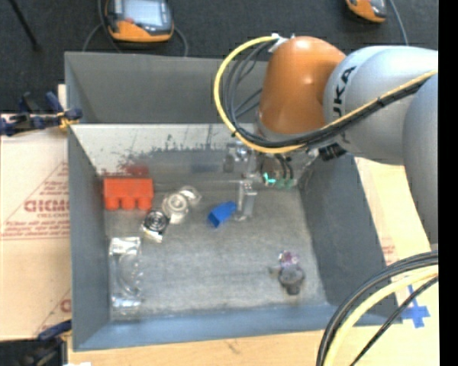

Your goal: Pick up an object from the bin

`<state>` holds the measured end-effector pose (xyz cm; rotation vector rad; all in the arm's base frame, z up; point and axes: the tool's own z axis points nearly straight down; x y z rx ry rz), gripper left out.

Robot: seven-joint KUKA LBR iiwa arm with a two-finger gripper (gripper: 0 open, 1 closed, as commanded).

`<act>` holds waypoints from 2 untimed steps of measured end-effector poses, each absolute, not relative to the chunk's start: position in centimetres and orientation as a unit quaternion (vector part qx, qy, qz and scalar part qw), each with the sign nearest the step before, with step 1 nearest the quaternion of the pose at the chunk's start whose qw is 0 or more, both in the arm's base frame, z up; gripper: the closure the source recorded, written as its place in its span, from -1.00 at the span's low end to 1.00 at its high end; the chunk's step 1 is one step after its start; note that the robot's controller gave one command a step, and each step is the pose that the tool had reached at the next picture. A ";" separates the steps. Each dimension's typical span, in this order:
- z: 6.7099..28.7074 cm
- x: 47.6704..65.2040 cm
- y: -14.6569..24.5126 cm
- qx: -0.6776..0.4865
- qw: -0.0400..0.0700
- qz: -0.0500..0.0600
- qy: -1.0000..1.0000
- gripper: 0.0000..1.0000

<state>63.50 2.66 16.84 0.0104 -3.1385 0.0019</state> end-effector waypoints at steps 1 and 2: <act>8.2 64.5 0.6 0.119 0.000 0.001 -0.993 -1.00; 7.0 62.2 2.1 0.117 -0.001 -0.001 -0.993 -1.00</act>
Offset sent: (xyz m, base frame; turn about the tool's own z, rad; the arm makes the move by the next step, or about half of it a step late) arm 0.0096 -0.0185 -0.0857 -0.2349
